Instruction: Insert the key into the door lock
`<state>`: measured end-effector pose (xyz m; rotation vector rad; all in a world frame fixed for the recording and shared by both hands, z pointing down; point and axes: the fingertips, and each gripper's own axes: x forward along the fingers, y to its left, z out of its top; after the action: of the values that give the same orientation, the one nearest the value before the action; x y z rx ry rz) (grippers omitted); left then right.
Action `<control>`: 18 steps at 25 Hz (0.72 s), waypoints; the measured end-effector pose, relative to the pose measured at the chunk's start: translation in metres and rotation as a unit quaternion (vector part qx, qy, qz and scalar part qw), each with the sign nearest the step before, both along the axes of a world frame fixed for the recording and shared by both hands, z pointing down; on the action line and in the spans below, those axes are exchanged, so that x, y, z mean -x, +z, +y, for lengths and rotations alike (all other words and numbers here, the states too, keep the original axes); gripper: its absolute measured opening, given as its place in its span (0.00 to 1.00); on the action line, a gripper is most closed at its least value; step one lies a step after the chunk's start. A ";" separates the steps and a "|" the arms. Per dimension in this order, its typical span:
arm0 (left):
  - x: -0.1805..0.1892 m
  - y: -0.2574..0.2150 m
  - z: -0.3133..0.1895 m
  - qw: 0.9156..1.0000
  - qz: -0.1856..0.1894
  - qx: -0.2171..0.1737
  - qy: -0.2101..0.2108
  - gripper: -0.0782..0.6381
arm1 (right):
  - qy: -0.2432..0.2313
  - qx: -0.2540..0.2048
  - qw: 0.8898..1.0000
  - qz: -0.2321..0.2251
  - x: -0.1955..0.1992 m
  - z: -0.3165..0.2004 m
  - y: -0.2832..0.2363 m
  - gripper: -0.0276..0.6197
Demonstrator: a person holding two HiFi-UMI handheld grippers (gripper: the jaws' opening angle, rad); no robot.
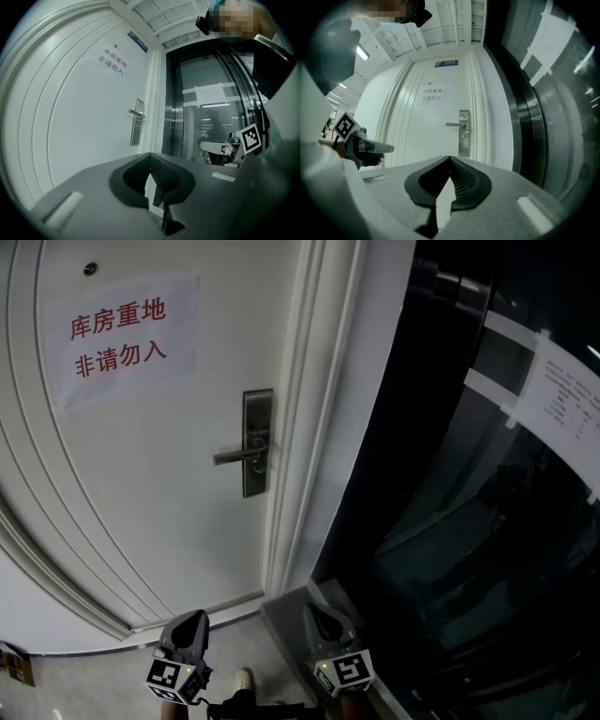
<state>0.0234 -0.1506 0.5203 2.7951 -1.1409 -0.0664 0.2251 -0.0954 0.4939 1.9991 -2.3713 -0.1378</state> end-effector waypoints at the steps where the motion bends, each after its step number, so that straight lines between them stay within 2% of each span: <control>1: 0.000 0.001 0.005 1.000 0.001 0.000 -0.003 0.11 | 0.000 0.000 1.000 0.000 0.000 0.006 0.002 0.05; 6: 0.004 -0.004 0.034 1.000 -0.001 0.002 -0.011 0.11 | -0.009 0.009 1.000 -0.003 0.004 0.029 0.013 0.05; 11: 0.020 0.000 0.054 0.999 -0.001 -0.007 -0.036 0.11 | -0.024 0.001 1.000 -0.006 0.016 0.048 0.016 0.05; 18: 0.040 0.005 0.073 0.999 -0.006 -0.007 -0.049 0.11 | -0.031 -0.001 0.999 -0.005 0.032 0.061 0.021 0.05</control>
<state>-0.0165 -0.0777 0.5253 2.7533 -1.2861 -0.0687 0.1935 -0.0340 0.5147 1.9316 -2.4423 -0.1315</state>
